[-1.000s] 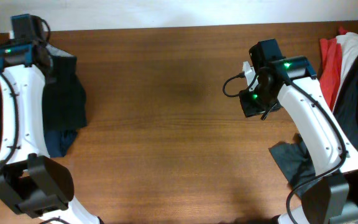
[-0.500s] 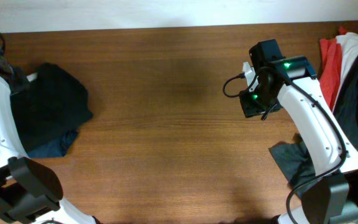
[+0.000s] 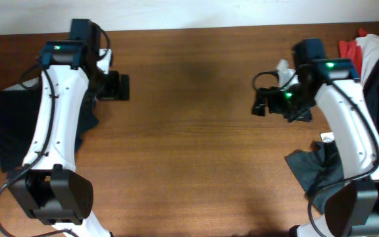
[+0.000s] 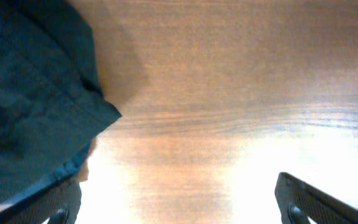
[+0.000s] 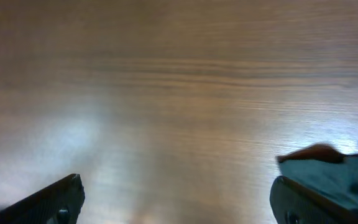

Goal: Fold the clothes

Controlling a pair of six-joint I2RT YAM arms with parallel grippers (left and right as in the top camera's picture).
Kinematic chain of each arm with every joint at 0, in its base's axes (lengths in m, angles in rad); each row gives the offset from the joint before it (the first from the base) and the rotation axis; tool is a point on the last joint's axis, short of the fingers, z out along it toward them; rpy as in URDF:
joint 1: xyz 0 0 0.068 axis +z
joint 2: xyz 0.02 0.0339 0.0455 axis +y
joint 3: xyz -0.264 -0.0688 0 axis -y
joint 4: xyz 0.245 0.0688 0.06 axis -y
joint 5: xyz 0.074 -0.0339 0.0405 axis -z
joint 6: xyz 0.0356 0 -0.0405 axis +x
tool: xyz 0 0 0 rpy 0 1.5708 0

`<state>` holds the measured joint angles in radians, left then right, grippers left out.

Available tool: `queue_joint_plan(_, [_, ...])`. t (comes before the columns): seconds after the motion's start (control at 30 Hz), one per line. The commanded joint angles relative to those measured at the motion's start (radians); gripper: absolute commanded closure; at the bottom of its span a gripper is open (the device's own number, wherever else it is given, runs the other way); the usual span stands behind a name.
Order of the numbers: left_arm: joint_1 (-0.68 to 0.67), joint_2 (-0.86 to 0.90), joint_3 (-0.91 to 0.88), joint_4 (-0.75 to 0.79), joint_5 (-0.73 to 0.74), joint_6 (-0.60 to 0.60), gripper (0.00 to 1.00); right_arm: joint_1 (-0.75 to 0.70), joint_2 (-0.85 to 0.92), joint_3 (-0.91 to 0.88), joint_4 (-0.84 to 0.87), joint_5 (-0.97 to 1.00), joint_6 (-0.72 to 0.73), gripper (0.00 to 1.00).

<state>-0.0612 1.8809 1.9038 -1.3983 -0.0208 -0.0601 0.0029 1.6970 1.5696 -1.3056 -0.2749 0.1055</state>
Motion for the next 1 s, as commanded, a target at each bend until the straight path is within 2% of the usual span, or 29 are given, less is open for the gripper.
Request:
queue_joint_plan(0.0, [0.007,-0.028,0.012,-0.159,0.023,-0.085,0.01,-0.037,-0.006,0.007,-0.102,0.056,-0.005,0.01])
queue_joint_plan(0.13, [0.003,-0.035,0.008,-0.288,0.044,-0.086,0.01,-0.036,-0.032,-0.003,-0.172,0.077,-0.046,0.01])
queue_joint_plan(0.23, [-0.018,-0.130,-0.071,-0.267,0.043,-0.090,0.01,-0.036,-0.173,-0.056,-0.124,0.108,-0.045,0.01])
queue_joint_plan(0.33, [-0.045,-0.322,-0.231,-0.135,0.043,-0.093,0.01,-0.036,-0.375,-0.163,0.000,0.116,-0.045,0.01])
queue_joint_plan(0.43, [-0.057,-0.619,-0.473,0.079,0.040,-0.108,0.01,-0.036,-0.602,-0.329,0.142,0.130,-0.045,0.01])
queue_joint_plan(0.6, [-0.056,-1.098,-0.816,0.323,0.037,-0.111,0.01,-0.036,-0.877,-0.522,0.248,0.180,-0.045,0.01])
queue_joint_plan(0.77, [-0.057,-1.364,-0.933,0.332,0.033,-0.111,0.01,-0.036,-0.921,-0.534,0.217,0.182,-0.045,0.01])
queue_joint_plan(0.97, [-0.057,-1.387,-0.933,0.251,0.033,-0.111,0.01,-0.036,-0.875,-0.534,0.217,0.182,-0.045,0.01])
